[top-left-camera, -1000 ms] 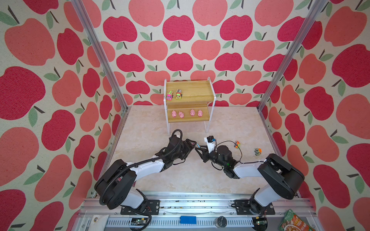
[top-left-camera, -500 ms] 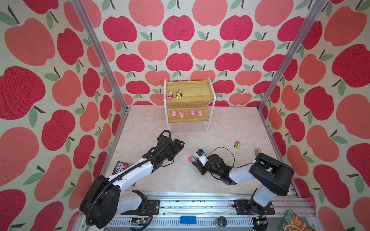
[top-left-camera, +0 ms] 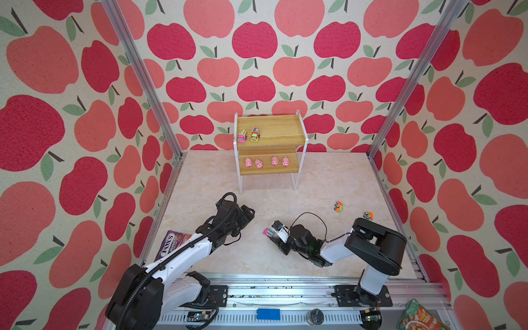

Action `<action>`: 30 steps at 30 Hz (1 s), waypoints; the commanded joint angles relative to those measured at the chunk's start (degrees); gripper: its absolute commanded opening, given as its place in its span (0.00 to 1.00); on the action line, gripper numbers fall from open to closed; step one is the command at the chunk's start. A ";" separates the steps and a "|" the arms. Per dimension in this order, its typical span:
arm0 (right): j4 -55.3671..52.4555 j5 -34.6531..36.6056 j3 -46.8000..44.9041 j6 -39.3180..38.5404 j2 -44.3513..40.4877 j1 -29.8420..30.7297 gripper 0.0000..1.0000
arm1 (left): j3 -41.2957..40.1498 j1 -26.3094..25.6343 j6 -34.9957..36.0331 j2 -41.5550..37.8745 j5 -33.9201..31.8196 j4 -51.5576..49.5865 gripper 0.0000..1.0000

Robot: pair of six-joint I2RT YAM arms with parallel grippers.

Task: Organize plastic toys on shelves
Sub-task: Rotate the plastic toy at the center of the table.

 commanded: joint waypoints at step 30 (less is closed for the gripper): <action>-8.47 -5.38 21.03 5.40 11.48 -6.99 0.49 | 2.52 1.01 11.93 -3.21 -3.85 -11.82 0.89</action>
